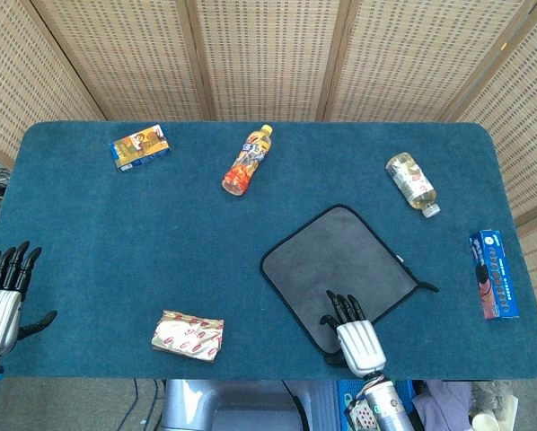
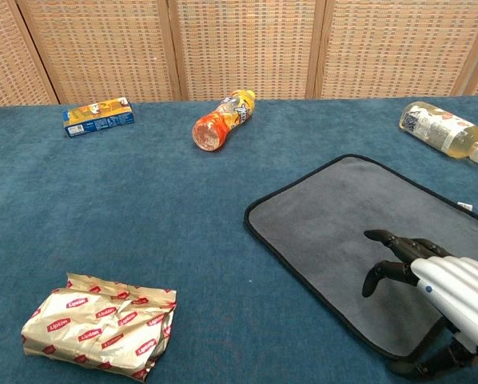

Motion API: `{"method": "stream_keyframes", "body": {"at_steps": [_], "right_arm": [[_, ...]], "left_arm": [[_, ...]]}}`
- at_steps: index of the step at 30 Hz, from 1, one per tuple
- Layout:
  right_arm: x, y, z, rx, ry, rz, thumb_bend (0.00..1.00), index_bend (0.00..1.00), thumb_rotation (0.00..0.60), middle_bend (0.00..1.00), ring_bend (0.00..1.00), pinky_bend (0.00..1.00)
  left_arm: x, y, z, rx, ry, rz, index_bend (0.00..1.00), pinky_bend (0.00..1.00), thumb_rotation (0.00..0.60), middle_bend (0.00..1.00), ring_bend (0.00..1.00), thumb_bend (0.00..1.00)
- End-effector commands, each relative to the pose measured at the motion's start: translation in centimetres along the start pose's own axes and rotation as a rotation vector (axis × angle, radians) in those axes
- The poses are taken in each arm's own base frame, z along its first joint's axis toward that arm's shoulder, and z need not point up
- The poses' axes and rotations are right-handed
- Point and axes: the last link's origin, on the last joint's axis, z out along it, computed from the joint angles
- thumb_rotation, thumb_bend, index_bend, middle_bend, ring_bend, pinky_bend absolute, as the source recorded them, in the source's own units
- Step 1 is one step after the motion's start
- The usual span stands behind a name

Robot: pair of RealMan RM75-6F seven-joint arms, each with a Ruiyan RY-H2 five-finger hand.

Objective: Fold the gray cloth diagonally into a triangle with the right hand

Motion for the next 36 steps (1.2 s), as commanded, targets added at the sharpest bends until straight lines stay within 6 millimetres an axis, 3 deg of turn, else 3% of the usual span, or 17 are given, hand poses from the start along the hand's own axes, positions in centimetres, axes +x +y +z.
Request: {"method": "stream_keyframes", "body": {"at_steps": [1,8,16,36], "right_arm": [[-0.04,0.06,0.04,-0.002,0.001,0.002,0.21,0.36,0.600,0.00,0.00,0.00],[-0.10,0.23,0.14,-0.006,0.004,0.004,0.41,0.36,0.600,0.00,0.00,0.00],[0.00,0.43,0.20,-0.012,0.013,0.004,0.41,0.40,0.600,0.01,0.00,0.00],[0.03,0.77,0.25,-0.022,0.020,-0.004,0.41,0.59,0.600,0.14,0.00,0.00]], "left_arm": [[0.02,0.03,0.00,-0.001,0.001,0.000,0.00,0.00,0.600,0.00,0.00,0.09],[-0.02,0.07,0.00,-0.004,0.001,-0.001,0.00,0.00,0.600,0.00,0.00,0.09],[-0.01,0.18,-0.04,-0.008,0.000,-0.006,0.00,0.00,0.600,0.00,0.00,0.09],[0.14,0.19,-0.10,-0.013,0.003,-0.014,0.00,0.00,0.600,0.00,0.00,0.09]]}}
